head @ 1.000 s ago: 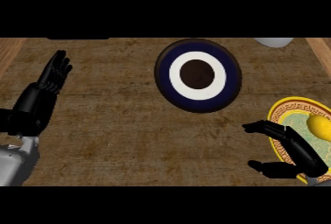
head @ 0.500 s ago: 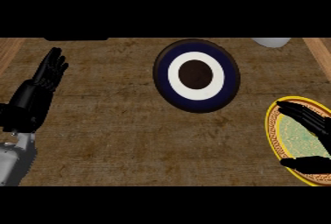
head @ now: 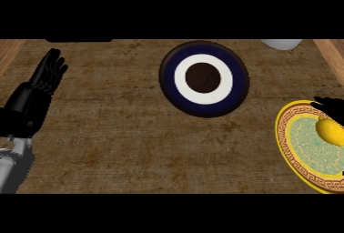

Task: Pick the lemon from the plate and place it in the plate

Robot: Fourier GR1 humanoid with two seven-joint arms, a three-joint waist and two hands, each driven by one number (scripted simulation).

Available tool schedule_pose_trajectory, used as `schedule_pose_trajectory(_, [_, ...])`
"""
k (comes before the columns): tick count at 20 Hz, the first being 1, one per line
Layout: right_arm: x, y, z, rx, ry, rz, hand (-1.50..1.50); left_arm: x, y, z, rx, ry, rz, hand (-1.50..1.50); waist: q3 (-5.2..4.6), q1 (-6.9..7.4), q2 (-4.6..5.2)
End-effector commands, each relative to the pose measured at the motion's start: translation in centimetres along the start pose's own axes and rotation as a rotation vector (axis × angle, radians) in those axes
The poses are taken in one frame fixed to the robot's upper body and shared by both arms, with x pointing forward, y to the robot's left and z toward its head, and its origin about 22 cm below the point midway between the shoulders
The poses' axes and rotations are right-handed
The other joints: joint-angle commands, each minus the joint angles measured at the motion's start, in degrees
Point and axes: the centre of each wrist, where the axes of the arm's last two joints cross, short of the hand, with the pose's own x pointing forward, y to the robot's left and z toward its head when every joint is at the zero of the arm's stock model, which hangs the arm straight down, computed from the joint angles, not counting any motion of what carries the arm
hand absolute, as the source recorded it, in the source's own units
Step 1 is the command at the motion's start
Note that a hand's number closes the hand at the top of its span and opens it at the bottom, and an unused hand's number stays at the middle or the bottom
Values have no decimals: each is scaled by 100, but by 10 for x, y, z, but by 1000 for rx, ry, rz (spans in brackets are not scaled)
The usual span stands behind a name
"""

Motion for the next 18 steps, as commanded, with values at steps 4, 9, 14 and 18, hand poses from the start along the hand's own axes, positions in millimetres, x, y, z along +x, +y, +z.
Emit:
schedule_pose_trajectory(4, [38,-8,-3,247,214,176,-150,1,-10,-8,-2,-8,15,0,22,57,33])
schedule_pose_trajectory(9, [45,18,-16,254,258,211,-150,-11,-23,6,-21,-14,-2,0,33,97,31])
schedule_pose_trajectory(14, [22,27,-16,242,323,256,-150,4,-12,-6,-12,1,-3,0,35,52,23])
schedule_pose_trajectory(18, [9,28,-37,252,389,283,-150,0,-23,-9,-9,-6,16,0,36,86,37])
